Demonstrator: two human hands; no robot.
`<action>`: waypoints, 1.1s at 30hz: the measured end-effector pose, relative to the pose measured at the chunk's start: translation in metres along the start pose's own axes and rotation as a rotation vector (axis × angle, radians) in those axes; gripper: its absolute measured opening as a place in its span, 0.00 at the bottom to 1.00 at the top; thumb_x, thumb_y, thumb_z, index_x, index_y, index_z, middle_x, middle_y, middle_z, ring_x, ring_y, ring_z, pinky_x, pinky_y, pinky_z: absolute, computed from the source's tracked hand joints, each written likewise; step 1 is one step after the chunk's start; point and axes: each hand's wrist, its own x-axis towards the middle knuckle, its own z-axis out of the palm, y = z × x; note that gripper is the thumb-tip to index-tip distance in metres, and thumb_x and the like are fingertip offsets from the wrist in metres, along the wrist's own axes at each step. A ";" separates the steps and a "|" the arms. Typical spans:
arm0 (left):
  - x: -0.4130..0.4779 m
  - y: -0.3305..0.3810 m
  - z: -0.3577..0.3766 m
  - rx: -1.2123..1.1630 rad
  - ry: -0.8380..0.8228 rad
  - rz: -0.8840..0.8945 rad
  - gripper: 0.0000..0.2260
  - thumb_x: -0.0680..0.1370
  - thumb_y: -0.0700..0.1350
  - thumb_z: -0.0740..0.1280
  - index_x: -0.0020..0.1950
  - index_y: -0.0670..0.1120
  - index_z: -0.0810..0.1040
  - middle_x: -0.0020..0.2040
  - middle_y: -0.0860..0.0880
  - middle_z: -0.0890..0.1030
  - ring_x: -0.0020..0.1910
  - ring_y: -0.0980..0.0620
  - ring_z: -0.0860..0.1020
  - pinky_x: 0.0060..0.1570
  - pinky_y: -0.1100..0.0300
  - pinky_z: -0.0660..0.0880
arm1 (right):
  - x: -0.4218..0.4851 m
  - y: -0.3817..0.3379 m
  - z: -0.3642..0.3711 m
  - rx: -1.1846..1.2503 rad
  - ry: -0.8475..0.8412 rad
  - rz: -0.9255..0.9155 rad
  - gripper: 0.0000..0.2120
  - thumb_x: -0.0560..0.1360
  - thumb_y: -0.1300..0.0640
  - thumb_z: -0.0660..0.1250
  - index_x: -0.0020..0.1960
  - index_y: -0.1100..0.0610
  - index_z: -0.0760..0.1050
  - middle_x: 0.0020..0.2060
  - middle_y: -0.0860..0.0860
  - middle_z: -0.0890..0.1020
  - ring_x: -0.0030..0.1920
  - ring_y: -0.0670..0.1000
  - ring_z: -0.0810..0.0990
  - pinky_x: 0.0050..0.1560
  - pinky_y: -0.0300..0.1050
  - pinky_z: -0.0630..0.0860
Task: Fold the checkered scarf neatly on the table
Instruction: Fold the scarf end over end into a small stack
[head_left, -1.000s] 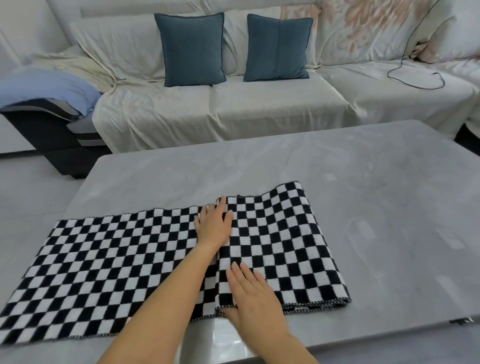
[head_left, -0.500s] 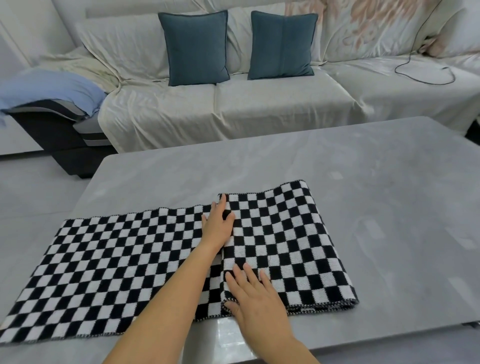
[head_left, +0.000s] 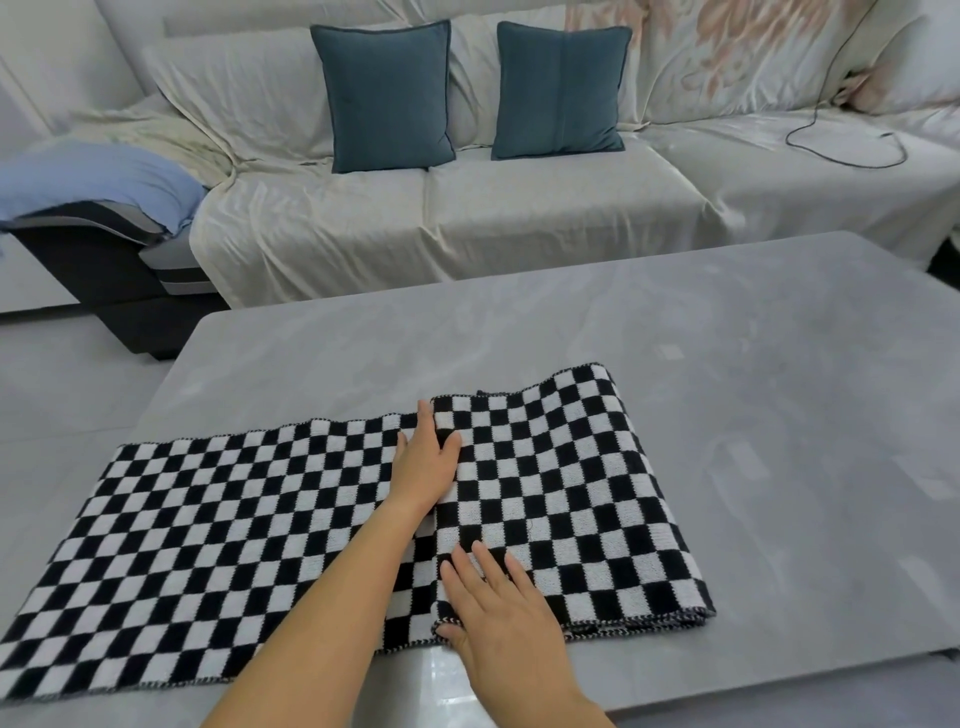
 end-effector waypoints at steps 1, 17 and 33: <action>0.002 -0.001 0.000 -0.083 -0.008 0.019 0.31 0.81 0.53 0.57 0.78 0.47 0.45 0.76 0.51 0.58 0.76 0.46 0.53 0.74 0.50 0.52 | 0.000 -0.001 -0.001 0.012 -0.009 0.002 0.34 0.80 0.45 0.34 0.60 0.50 0.78 0.59 0.46 0.79 0.62 0.48 0.76 0.68 0.48 0.49; 0.014 -0.003 -0.009 -0.052 0.274 0.088 0.15 0.81 0.47 0.59 0.34 0.47 0.70 0.32 0.52 0.73 0.34 0.50 0.72 0.40 0.53 0.70 | -0.001 -0.013 -0.011 0.077 -0.079 -0.028 0.32 0.81 0.46 0.35 0.59 0.50 0.79 0.59 0.46 0.80 0.60 0.46 0.77 0.68 0.45 0.51; -0.005 0.064 0.029 0.558 -0.031 0.490 0.24 0.82 0.56 0.45 0.77 0.54 0.45 0.78 0.49 0.44 0.76 0.48 0.39 0.73 0.41 0.41 | 0.002 0.090 -0.078 0.008 0.272 0.295 0.41 0.71 0.33 0.26 0.76 0.54 0.48 0.76 0.52 0.49 0.75 0.52 0.46 0.73 0.51 0.45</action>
